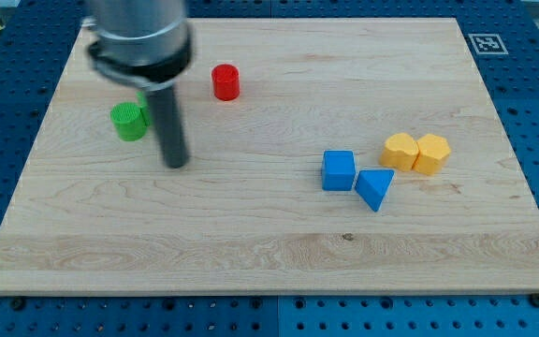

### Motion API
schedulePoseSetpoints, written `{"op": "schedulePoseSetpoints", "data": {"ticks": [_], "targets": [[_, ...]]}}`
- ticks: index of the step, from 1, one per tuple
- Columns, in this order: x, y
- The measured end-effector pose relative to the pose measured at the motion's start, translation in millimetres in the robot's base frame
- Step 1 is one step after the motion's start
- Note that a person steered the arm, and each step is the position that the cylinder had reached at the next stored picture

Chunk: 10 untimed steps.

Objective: Slide the red star closer to the red circle

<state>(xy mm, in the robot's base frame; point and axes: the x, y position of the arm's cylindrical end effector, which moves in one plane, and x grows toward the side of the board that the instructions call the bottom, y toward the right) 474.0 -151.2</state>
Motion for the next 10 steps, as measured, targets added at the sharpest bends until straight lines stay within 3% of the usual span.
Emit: {"op": "schedulePoseSetpoints", "data": {"ticks": [1,2,3,4,5,8,10], "targets": [[-6,-84],[-43,-141],[-97,-130],[-137,-80],[-137,-79],[-163,22],[-162,56]]}}
